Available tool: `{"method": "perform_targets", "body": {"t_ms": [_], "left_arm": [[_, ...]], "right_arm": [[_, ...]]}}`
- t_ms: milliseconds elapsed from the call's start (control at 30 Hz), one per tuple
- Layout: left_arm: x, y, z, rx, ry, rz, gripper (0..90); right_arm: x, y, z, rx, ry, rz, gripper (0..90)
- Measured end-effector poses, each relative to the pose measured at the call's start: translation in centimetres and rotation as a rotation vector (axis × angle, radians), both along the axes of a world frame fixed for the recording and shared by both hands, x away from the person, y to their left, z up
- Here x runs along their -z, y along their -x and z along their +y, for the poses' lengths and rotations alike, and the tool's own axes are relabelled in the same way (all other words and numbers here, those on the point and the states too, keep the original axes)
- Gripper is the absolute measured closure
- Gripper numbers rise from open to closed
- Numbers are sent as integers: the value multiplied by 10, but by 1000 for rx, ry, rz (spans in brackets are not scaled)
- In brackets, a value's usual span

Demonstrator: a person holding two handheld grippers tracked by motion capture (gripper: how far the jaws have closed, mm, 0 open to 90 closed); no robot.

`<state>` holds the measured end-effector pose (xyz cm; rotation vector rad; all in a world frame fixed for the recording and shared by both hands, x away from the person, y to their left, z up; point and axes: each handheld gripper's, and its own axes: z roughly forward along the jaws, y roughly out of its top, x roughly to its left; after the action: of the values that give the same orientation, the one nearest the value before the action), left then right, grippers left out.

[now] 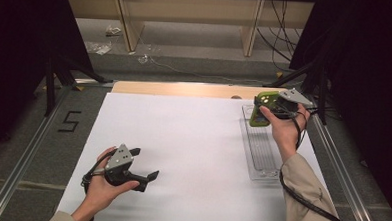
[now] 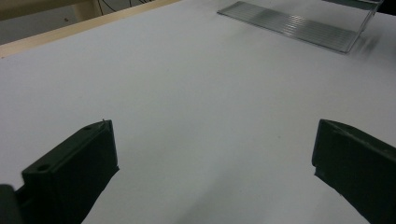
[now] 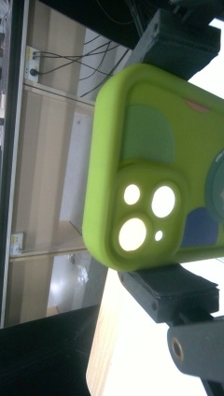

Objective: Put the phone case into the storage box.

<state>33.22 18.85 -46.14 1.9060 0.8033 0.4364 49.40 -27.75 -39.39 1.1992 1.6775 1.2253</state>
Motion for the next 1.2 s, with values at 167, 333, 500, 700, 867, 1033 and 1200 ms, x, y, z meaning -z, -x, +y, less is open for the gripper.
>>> {"method": "perform_targets", "body": {"t_ms": [167,333,500,700,867,1033,1200], "left_arm": [[0,0,0,-1,3,-2,0],[0,0,0,0,1,1,0],[0,1,-1,1,-2,1,0],[0,1,-1,-1,-1,2,0],[0,1,-1,-1,-1,2,0],[0,1,-1,-2,1,3,0],[1,1,-1,-1,1,3,0]], "right_arm": [[0,-2,1,0,6,1,166],[1,-4,1,0,6,8,166],[1,-5,2,0,6,14,166],[1,-7,4,-4,5,20,166],[3,-9,4,0,7,25,166],[4,-11,3,5,7,30,166],[5,-13,4,9,7,33,166]]}}
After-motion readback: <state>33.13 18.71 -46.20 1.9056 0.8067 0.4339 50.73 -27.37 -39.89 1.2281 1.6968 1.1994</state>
